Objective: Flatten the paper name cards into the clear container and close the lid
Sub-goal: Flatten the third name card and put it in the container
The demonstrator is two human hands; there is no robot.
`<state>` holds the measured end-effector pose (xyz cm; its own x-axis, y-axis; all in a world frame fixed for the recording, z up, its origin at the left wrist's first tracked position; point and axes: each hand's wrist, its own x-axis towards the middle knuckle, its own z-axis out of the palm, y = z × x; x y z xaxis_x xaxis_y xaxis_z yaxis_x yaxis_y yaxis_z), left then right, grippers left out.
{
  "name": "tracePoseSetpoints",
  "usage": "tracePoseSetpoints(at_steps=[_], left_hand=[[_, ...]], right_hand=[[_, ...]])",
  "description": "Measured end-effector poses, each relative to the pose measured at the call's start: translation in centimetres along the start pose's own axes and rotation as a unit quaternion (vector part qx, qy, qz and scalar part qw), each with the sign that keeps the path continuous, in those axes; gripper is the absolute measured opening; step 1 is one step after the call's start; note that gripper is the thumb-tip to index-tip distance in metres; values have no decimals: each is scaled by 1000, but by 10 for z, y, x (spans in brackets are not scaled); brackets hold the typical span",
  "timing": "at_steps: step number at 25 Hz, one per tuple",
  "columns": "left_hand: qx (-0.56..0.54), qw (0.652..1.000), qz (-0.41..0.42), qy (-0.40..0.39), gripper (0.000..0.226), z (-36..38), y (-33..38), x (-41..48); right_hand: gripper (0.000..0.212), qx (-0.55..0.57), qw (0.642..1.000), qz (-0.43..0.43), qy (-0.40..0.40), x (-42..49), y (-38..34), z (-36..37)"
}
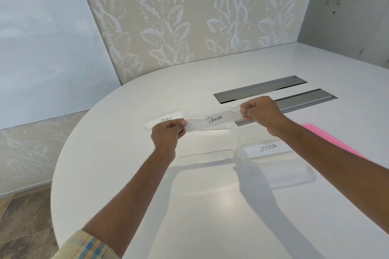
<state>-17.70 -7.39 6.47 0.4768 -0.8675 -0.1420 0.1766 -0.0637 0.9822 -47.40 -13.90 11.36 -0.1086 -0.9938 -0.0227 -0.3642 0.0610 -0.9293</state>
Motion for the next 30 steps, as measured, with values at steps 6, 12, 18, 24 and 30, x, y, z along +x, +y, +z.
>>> tracePoseSetpoints(at_steps=[6, 12, 18, 24, 30], left_hand=[[15, 999, -5, -49, 15, 52, -11, -30], [33, 996, -21, -80, 10, 94, -27, -57], [65, 993, -18, -96, 6, 120, -39, -73], [120, 989, 1, -81, 8, 139, -50, -82], [178, 982, 20, -64, 15, 149, -57, -85]], right_hand=[[11, 16, 1000, 3, 27, -15, 29, -66], [13, 22, 998, 39, 52, -26, 59, -112], [8, 32, 996, 69, 54, -31, 84, -140], [4, 3, 994, 102, 39, -27, 103, -151], [11, -37, 996, 77, 37, -20, 113, -155]])
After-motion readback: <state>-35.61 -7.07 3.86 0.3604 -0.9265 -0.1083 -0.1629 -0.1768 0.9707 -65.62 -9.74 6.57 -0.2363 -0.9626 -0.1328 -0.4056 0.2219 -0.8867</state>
